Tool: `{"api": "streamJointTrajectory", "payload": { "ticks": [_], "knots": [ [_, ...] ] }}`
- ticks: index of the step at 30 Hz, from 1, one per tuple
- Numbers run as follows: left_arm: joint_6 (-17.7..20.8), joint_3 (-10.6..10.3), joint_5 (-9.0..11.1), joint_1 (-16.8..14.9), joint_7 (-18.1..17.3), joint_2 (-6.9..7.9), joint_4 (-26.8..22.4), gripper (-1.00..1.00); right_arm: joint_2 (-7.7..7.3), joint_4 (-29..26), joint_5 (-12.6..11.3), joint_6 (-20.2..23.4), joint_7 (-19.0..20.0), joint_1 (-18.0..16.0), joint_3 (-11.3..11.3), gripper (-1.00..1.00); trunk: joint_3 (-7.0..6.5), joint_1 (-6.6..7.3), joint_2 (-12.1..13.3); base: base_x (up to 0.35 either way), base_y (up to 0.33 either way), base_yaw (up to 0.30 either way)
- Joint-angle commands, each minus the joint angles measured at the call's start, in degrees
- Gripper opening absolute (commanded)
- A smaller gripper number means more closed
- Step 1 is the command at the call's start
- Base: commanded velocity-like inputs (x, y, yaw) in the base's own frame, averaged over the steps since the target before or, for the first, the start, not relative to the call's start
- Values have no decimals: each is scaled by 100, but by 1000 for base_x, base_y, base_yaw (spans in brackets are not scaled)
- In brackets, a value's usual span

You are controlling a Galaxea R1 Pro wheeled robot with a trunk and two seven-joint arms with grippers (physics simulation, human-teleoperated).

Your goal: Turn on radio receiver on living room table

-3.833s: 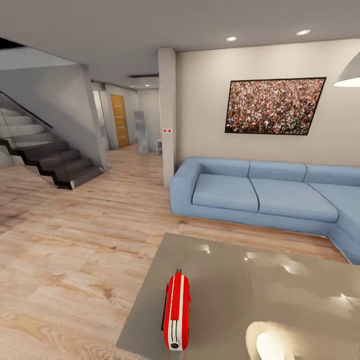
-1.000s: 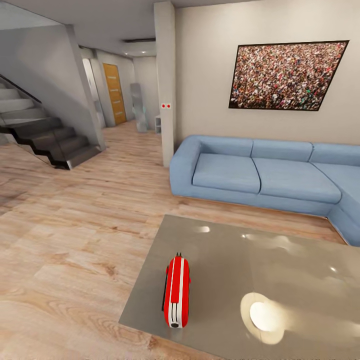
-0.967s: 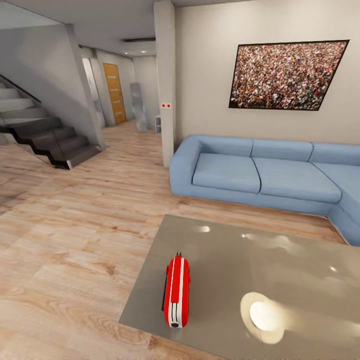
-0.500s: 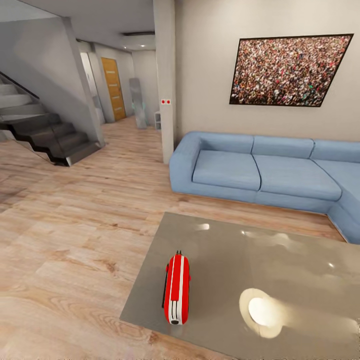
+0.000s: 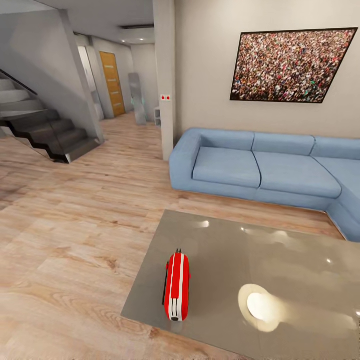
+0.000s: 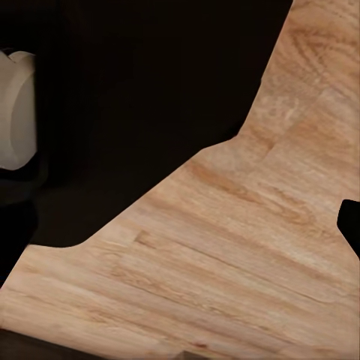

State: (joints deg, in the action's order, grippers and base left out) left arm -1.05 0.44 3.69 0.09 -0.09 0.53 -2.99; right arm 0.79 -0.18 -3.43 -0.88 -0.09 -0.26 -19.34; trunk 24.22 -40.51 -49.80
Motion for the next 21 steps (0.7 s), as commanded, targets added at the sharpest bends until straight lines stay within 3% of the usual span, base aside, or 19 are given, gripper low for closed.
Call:
{"api": "streamJointTrajectory", "payload": {
  "ticks": [1, 21],
  "knots": [
    [0, 0, 0, 0, 0, 0, 0, 100, 0, 0, 0, 0, 0, 0, 0, 100, -9, 23, 41, 0, 0, 0],
    [0, 0, 0, 0, 0, 4, 0, 100, -1, 0, -5, 0, 0, 0, -2, 100, 159, 45, 82, 0, 0, 0]
  ]
}}
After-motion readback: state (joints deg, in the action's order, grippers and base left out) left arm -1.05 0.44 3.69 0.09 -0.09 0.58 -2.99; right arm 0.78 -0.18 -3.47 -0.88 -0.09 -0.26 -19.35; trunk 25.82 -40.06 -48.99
